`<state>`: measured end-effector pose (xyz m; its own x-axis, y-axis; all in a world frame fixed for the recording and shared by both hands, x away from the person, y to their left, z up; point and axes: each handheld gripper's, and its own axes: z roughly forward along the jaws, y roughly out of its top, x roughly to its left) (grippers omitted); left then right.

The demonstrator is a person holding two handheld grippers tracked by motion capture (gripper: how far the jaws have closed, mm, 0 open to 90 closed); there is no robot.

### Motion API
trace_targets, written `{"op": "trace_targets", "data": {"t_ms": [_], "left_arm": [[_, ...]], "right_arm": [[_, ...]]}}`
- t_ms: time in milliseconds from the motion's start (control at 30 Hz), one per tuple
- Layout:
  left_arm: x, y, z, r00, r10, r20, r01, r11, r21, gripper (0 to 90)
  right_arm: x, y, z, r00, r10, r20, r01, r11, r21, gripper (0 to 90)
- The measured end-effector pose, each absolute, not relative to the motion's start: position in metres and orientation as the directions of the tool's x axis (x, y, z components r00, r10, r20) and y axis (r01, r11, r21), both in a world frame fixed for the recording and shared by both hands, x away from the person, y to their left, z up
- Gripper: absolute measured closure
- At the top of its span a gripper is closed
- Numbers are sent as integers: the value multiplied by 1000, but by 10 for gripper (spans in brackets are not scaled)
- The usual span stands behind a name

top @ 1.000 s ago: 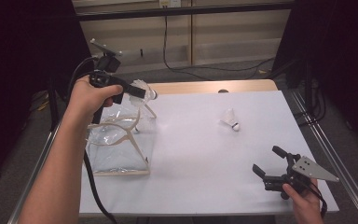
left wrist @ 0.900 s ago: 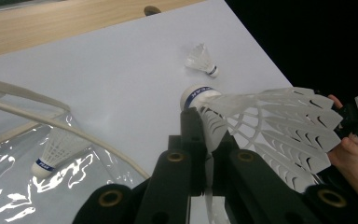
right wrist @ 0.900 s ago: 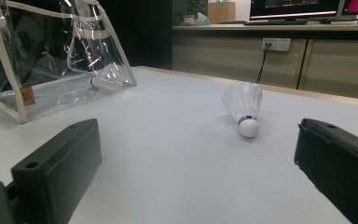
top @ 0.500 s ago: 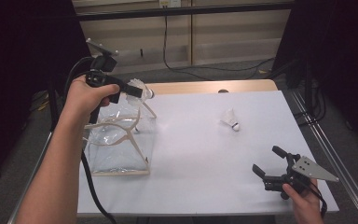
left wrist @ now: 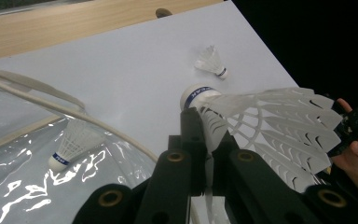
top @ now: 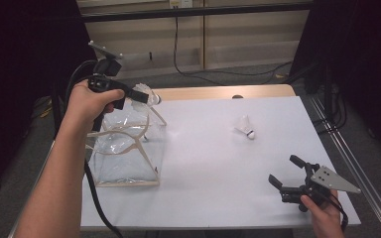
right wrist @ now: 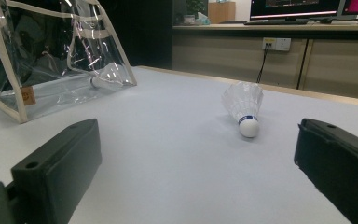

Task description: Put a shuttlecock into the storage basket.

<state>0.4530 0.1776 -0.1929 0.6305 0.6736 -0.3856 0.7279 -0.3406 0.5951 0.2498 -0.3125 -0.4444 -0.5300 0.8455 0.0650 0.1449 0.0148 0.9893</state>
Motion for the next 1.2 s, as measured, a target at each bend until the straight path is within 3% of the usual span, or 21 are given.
{"op": "trace_targets", "data": {"t_ms": [1200], "left_arm": [[455,207,-199,556,739,-381,756,-258,602,896]], "right_arm": [[250,-312,-444,-531,845,65,146,16,989,4]]}}
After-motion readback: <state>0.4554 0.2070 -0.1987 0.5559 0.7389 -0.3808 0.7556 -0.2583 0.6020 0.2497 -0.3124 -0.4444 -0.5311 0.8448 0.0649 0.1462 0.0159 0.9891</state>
